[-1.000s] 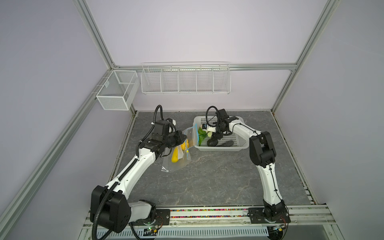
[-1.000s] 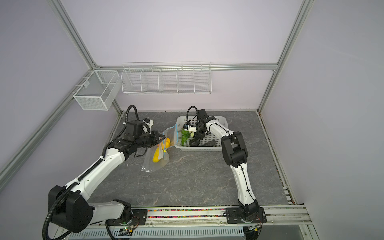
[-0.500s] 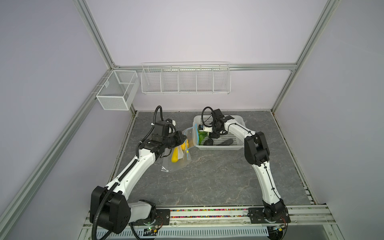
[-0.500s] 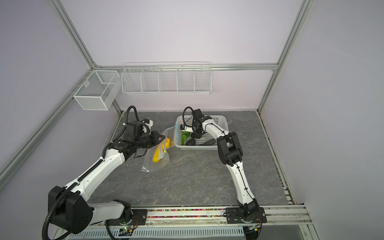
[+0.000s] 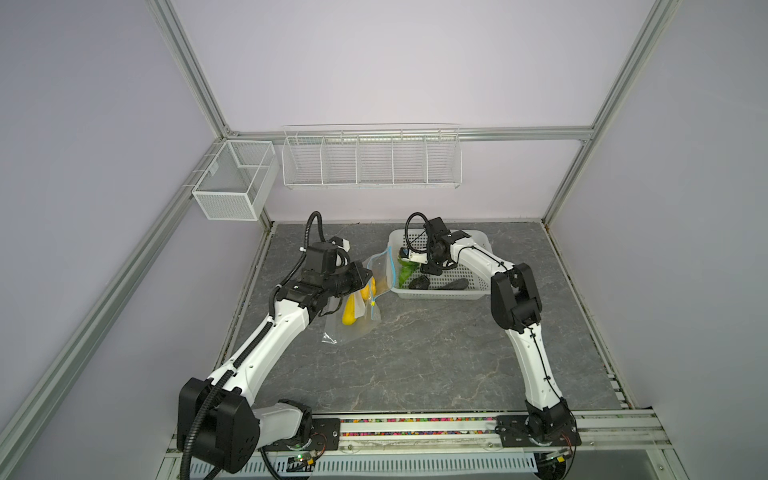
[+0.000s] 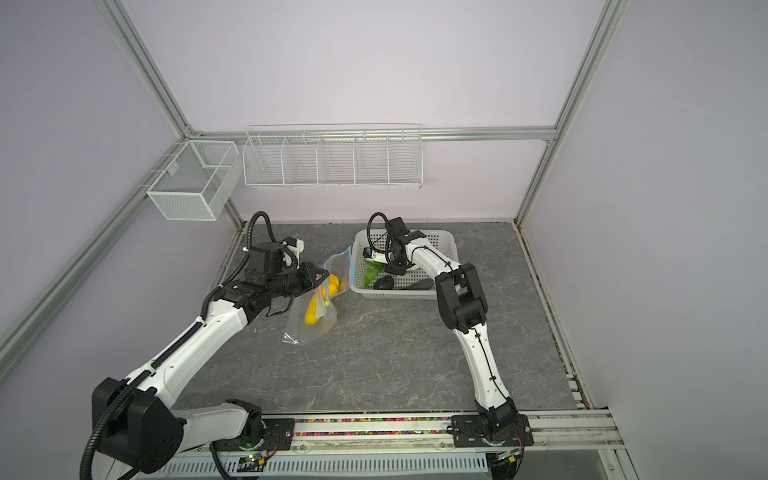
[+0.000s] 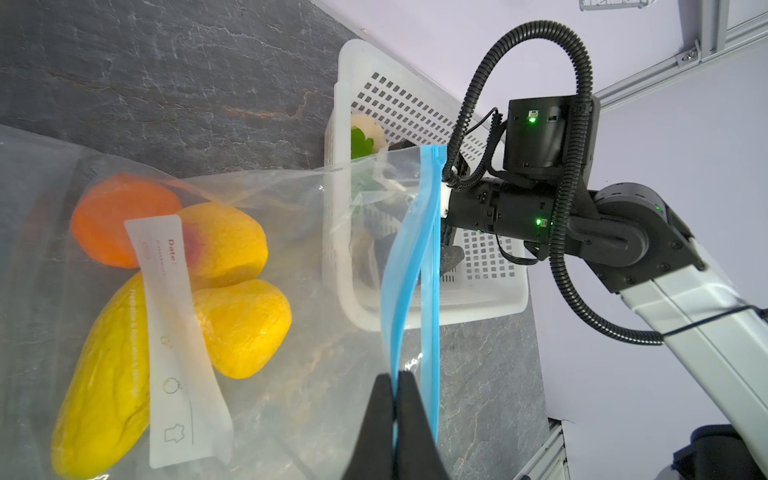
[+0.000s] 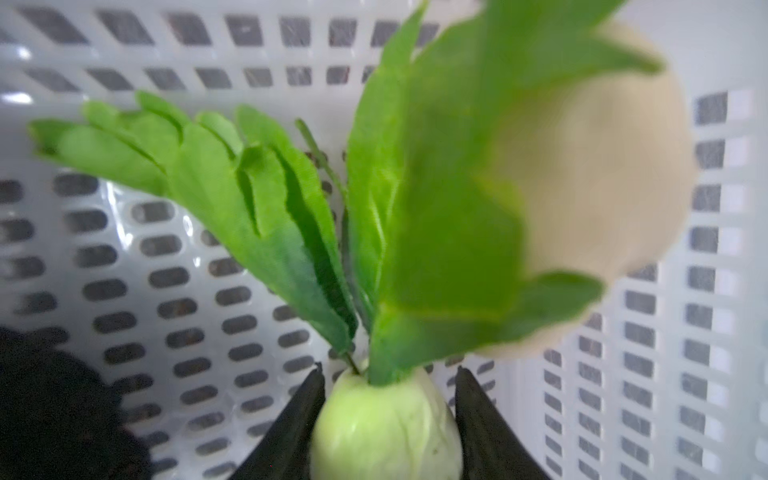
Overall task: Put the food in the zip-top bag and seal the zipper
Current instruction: 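Close the right gripper on the leafy vegetable's stem, then lift the leafy vegetable with the right gripper toward the bag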
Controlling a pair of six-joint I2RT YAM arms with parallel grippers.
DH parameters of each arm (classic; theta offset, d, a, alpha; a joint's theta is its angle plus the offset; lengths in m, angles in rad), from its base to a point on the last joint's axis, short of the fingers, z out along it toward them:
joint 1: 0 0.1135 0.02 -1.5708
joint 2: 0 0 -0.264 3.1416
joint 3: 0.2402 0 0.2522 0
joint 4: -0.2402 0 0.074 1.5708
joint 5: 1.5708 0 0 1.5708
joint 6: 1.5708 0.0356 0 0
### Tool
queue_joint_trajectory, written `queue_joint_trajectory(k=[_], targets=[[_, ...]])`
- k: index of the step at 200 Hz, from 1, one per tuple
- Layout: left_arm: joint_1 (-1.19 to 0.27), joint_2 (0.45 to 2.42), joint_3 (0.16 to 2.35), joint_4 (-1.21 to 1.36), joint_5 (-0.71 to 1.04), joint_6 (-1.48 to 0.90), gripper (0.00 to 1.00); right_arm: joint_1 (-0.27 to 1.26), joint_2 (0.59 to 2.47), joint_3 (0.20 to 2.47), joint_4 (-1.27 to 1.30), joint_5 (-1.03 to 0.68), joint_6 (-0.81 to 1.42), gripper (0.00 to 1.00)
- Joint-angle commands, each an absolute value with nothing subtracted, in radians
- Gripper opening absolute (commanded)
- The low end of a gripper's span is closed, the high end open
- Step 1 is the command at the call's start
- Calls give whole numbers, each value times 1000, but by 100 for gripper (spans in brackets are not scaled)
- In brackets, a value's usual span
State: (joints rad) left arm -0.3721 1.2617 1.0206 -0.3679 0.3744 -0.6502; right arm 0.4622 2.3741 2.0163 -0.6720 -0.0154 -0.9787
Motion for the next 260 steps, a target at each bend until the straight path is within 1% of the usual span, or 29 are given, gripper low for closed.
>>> queue_joint_trajectory(k=[1,40,85,195,214,233,260], targets=[[-365,1235,1029,-363,376,-646,0,442,2246,1963,-663,-10,-939,48],[-365,1232,1010,-328,393,-671,0,427,2188,1918,-650,-3,-911,44],[-364,1236,1010,-320,398,-674,0,417,2143,1869,-615,-16,-866,44],[-364,1267,1046,-277,415,-699,0,412,1829,1613,-379,-232,-618,44],[-364,1271,1048,-270,419,-701,0,415,1777,1564,-314,-287,-537,44],[-362,1275,1048,-265,425,-703,0,424,1722,1496,-197,-350,-408,44],[-360,1275,1042,-251,435,-710,0,456,1667,1425,-54,-369,-241,43]])
